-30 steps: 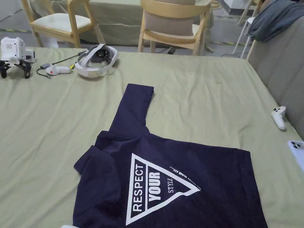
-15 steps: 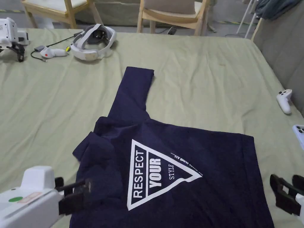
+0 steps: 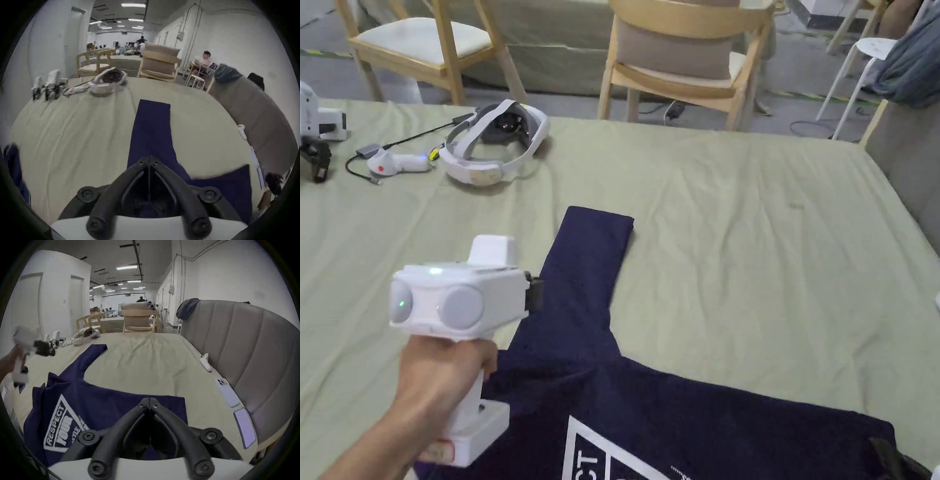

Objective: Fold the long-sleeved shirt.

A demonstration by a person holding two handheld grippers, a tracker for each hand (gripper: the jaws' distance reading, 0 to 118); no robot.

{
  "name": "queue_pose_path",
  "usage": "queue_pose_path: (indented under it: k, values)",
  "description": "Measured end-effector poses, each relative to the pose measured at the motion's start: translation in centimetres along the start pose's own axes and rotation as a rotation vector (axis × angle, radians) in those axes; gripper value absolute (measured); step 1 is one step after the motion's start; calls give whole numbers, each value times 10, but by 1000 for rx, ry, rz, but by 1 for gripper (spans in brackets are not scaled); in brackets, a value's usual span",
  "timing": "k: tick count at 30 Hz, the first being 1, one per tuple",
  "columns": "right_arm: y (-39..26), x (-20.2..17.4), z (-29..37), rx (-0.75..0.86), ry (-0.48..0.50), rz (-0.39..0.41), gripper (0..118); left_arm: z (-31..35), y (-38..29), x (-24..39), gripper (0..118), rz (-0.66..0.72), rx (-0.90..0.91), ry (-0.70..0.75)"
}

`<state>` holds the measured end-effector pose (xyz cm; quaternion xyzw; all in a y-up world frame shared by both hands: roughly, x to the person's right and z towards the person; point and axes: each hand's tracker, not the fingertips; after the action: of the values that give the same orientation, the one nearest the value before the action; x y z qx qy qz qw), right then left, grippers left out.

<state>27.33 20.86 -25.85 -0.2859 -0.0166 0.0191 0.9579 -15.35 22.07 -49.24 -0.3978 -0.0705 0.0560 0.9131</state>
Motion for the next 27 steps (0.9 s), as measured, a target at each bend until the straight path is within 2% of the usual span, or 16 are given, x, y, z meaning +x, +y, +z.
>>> queue_pose_path:
  k: [1, 2, 3, 4, 6, 7, 9, 13, 15, 16, 17, 18, 19, 21, 24, 27]
  values:
    - [2, 2, -11, -3, 1, -14, 0, -30, 22, -5, 13, 7, 2, -16]
    - [4, 3, -21, -4, 7, -28, 0, -59, 46, -5, 29, -10, -23, 1]
    - [6, 3, -32, -8, 10, -42, 0, -90, 68, -10, 29, -15, -59, 0]
    - [8, 3, -41, -11, 12, -49, 0, -117, 86, -15, 38, 12, -71, 1]
    - [7, 3, -58, -11, 21, -42, 0, -164, 116, -20, 103, 15, -129, 24]
    - [8, 2, -65, -19, 24, -27, 0, -178, 130, -26, 108, 22, -97, 37]
    - [6, 1, -74, -18, 27, -10, 0, -206, 154, -28, 100, 57, -111, 43]
    - [0, 0, -88, -35, 29, -25, 0, -247, 159, -22, 97, 90, -214, 1]
    - [-2, 1, -94, -42, 28, -29, 0, -258, 148, -24, 77, 113, -283, 13]
    - [-2, 1, -97, -47, 28, -25, 0, -251, 145, -23, 57, 58, -249, 100]
    - [-3, -1, -97, -50, 25, -24, 0, -240, 144, -26, 29, 38, -169, 103]
    - [-2, 0, -95, -47, 24, -29, 0, -236, 143, -30, 8, 80, -151, 71]
    - [0, 2, -93, -40, 28, -35, 0, -225, 143, -34, 8, 77, -134, 145]
    - [5, 0, -85, -31, 24, -37, 0, -202, 143, -42, 7, 141, -83, 24]
    - [12, 0, -66, -3, 28, -45, 0, -155, 144, -32, 6, 82, -39, 77]
    - [15, -2, -40, 23, 29, -56, 0, -99, 142, -10, 6, 53, 64, -32]
